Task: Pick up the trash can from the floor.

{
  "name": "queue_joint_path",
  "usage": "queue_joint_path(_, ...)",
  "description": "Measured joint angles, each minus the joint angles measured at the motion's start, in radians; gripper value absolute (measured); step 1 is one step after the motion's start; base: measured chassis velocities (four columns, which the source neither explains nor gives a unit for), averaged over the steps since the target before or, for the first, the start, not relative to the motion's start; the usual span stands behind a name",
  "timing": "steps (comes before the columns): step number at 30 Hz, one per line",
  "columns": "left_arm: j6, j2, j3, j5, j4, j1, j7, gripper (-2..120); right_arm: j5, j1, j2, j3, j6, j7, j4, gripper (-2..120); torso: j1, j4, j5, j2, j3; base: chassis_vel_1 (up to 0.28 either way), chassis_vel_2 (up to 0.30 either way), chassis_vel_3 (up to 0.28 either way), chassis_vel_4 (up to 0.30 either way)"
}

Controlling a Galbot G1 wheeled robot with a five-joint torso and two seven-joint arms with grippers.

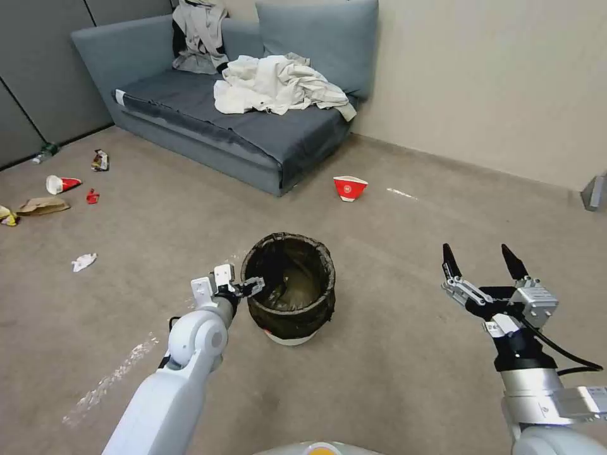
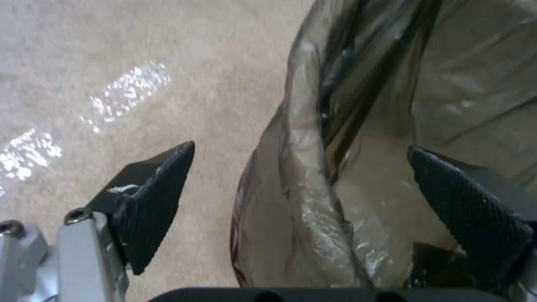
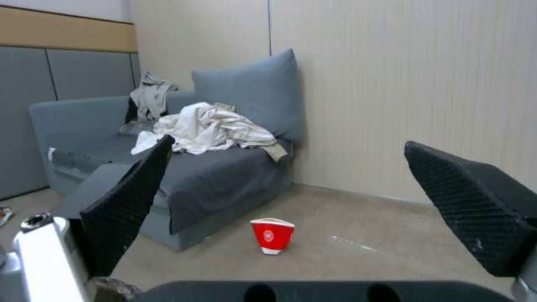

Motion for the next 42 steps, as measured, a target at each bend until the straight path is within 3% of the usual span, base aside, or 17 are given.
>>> queue_joint_path(7,0.026,-0.002,0.016,-0.026,0.035,-0.033,-0.024,92,0.000,0.000,0.002,0.002,0.001,0.002,-0.001,100,0.000,0.0001,0.0005,0.000,0.000,0.000,0.000,0.000,0.000)
queue_joint_path(10,0.034,-0.003,0.016,-0.037,0.037,-0.037,-0.033,86,0.000,0.000,0.002,0.002,0.002,0.002,-0.003,100,0.000,0.0002,0.0005,0.000,0.000,0.000,0.000,0.000,0.000)
queue_joint_path(17,0.040,-0.003,0.012,-0.070,0.037,-0.038,-0.045,57,0.000,0.003,0.004,-0.001,0.004,0.002,-0.007,100,0.000,0.0001,0.0000,0.000,0.000,0.000,0.000,0.000,0.000)
queue_joint_path(19,0.040,-0.004,0.012,-0.071,0.037,-0.038,-0.045,54,0.000,0.003,0.004,-0.001,0.004,0.002,-0.008,100,0.000,0.0000,0.0000,0.000,0.000,0.000,0.000,0.000,0.000)
queue_joint_path(21,0.039,-0.005,0.010,-0.073,0.036,-0.037,-0.046,41,-0.001,0.003,0.003,-0.001,0.005,0.002,-0.009,100,0.000,0.0000,0.0000,0.000,0.000,0.000,0.000,0.000,0.000)
queue_joint_path(32,0.032,-0.012,0.003,-0.088,0.032,-0.040,-0.062,6,-0.001,0.002,-0.002,-0.001,0.005,0.002,-0.009,100,0.000,-0.0001,-0.0004,0.000,0.000,0.000,0.000,0.000,0.000)
queue_joint_path(42,0.029,-0.015,-0.020,-0.131,-0.025,-0.034,-0.084,1,-0.003,0.001,0.000,-0.004,0.006,0.001,-0.005,100,0.000,-0.0003,-0.0003,0.000,0.000,0.000,0.000,0.000,0.000)
